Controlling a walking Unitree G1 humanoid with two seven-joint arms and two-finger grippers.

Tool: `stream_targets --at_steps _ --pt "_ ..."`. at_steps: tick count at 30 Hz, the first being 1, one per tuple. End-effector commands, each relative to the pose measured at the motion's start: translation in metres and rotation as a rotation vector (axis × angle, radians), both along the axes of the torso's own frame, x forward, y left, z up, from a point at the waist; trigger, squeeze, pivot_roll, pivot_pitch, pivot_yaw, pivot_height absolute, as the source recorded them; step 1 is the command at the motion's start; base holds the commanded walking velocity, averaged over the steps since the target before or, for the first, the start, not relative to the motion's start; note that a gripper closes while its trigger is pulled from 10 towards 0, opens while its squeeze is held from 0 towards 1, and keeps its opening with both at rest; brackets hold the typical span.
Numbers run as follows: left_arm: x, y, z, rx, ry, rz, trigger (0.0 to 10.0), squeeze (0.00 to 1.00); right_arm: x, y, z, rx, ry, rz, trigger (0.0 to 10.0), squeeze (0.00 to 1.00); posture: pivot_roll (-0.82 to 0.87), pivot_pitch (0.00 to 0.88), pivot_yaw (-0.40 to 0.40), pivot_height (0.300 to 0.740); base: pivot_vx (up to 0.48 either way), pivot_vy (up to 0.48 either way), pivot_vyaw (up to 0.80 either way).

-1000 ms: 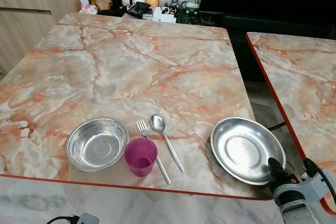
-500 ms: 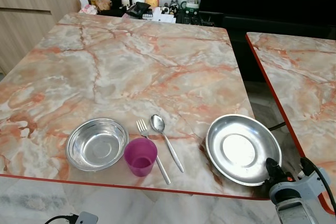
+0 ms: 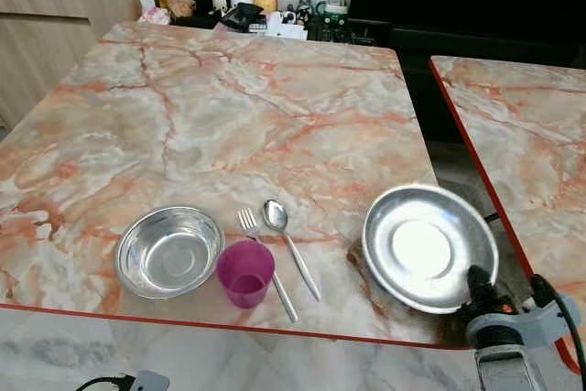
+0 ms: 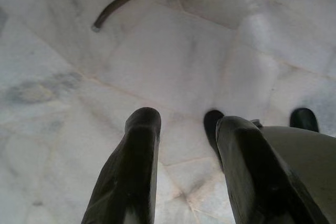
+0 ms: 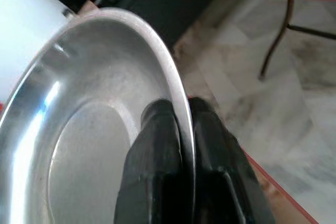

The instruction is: Setting the table

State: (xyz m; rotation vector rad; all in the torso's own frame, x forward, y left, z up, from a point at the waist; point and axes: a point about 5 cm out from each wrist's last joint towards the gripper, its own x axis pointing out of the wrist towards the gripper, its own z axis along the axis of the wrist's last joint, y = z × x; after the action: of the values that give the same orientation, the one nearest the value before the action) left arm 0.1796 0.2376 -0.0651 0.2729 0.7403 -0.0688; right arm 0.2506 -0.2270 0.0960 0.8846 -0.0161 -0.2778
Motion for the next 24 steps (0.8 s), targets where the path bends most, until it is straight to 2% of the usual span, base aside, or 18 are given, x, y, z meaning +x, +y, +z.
stream_targets --at_steps 1,6,8,10,16,24 --pt "-0.013 0.012 -0.004 0.007 0.034 0.079 10.0 0.00 -0.002 -0.008 0.013 -0.050 -0.069 -0.052 10.0 0.00 0.10 0.147 -0.083 0.740 0.000 0.000 0.00" --pt "-0.029 0.038 -0.003 -0.022 0.036 0.270 10.0 0.00 -0.002 -0.015 0.021 -0.071 -0.130 -0.087 10.0 0.00 0.10 0.144 -0.081 0.740 0.000 0.000 0.00" --pt "-0.030 0.039 -0.003 -0.025 0.038 0.283 10.0 0.00 -0.002 -0.016 0.022 -0.074 -0.133 -0.088 10.0 0.00 0.10 0.144 -0.081 0.740 0.000 0.000 0.00" --pt "-0.039 0.046 -0.005 -0.011 0.064 0.308 10.0 0.00 -0.001 -0.019 0.023 -0.097 -0.139 -0.088 10.0 0.00 0.10 0.141 -0.079 0.740 0.000 0.000 0.00" --pt "-0.048 0.046 -0.008 -0.021 0.082 0.315 10.0 0.00 0.001 -0.021 0.024 -0.121 -0.153 -0.090 10.0 0.00 0.10 0.132 -0.077 0.740 -0.121 0.000 0.00" --pt "-0.041 0.041 -0.007 -0.040 0.070 0.301 10.0 0.00 0.001 -0.022 0.023 -0.128 -0.155 -0.099 10.0 0.00 0.09 0.116 -0.071 0.740 -0.282 0.000 0.00"
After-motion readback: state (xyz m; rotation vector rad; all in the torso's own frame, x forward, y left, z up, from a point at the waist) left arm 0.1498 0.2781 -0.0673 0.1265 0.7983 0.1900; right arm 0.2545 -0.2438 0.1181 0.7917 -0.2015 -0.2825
